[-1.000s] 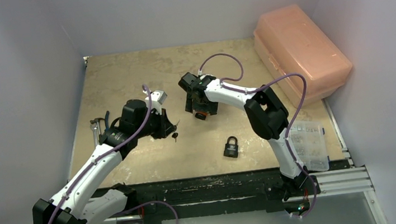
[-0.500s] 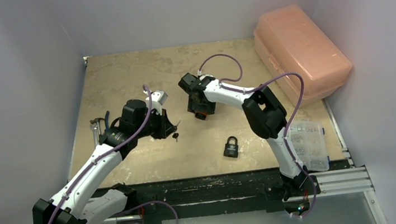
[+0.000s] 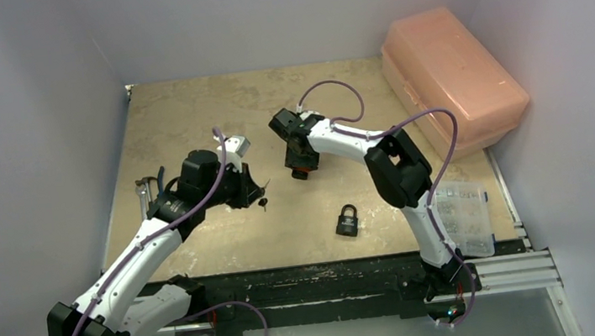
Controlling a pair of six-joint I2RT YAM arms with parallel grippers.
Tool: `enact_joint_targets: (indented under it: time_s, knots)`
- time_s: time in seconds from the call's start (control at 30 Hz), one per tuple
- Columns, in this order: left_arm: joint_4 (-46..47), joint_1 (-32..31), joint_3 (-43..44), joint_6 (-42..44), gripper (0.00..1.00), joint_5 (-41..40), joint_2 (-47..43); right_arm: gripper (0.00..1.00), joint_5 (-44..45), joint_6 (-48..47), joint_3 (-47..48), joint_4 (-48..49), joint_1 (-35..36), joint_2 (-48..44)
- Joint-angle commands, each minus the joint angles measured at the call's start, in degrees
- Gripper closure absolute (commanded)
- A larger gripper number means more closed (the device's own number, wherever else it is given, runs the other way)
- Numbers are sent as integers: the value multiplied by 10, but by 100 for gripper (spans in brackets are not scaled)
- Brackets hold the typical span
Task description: Unlock with the key
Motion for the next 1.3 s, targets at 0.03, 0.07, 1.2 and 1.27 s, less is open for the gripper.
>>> enact_joint_targets:
  time_s: [0.03, 0.07, 1.2, 1.27]
  knots:
    - [8, 3, 6, 9, 100, -15, -5, 100, -18, 7, -33, 53, -4, -52]
    - [6, 3, 8, 10, 100, -19, -1, 100, -24, 6, -44, 65, -6, -64]
    - [130, -1, 51, -68, 100, 144, 56, 100, 84, 406, -468, 202, -12, -625]
    - [122, -2, 88, -56, 100, 169, 81, 100, 79, 385, -468, 218, -12, -631]
